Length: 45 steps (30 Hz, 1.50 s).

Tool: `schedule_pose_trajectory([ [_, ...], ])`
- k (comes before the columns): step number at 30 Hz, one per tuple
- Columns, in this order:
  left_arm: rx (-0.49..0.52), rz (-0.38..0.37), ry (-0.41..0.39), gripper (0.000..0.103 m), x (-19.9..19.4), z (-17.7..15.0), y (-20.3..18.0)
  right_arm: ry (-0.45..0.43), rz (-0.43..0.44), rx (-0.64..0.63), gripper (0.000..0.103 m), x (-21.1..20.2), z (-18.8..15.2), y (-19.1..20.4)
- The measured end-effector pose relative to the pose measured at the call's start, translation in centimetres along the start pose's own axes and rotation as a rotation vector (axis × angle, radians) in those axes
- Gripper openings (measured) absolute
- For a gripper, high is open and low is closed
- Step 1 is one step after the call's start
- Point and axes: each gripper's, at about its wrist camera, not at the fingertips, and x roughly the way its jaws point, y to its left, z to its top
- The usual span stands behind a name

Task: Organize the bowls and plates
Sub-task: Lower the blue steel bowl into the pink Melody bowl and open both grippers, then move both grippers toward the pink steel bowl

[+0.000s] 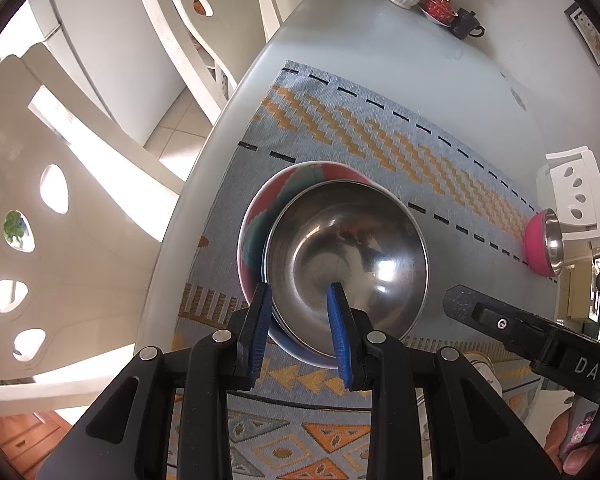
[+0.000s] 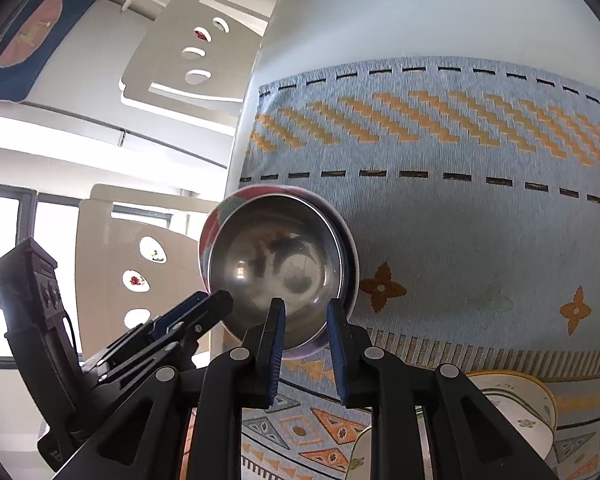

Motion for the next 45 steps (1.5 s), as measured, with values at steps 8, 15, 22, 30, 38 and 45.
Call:
schedule_pose_trajectory([
  [8,0.0,0.017,-0.026,0.03,-1.1,0.1,-0.6,-0.028,0.012,0.021,0.04,-1.6,-0.4,-1.0],
  [15,0.026,0.042,-0.031,0.04,-1.4,-0.4,-2.0,-0.033,0.003,0.039,0.042,-2.5,-0.6,-2.3],
  [22,0.013,0.075,-0.031,0.083,-1.4,-0.6,-3.4,-0.026,0.0,0.039,0.049,-3.2,-1.1,-3.4],
  [30,0.025,0.087,-0.032,0.083,-1.5,-0.9,-5.5,-0.015,0.011,0.068,0.049,-4.1,-1.4,-5.7],
  [38,0.045,0.085,-0.014,0.083,-0.8,-1.4,-8.1,-0.02,0.022,0.094,0.049,-5.4,-1.3,-7.9],
  [45,0.053,0.081,-0.019,0.083,-0.8,-1.2,-9.9,-0.019,0.024,0.124,0.049,-6.2,-1.3,-9.6],
])
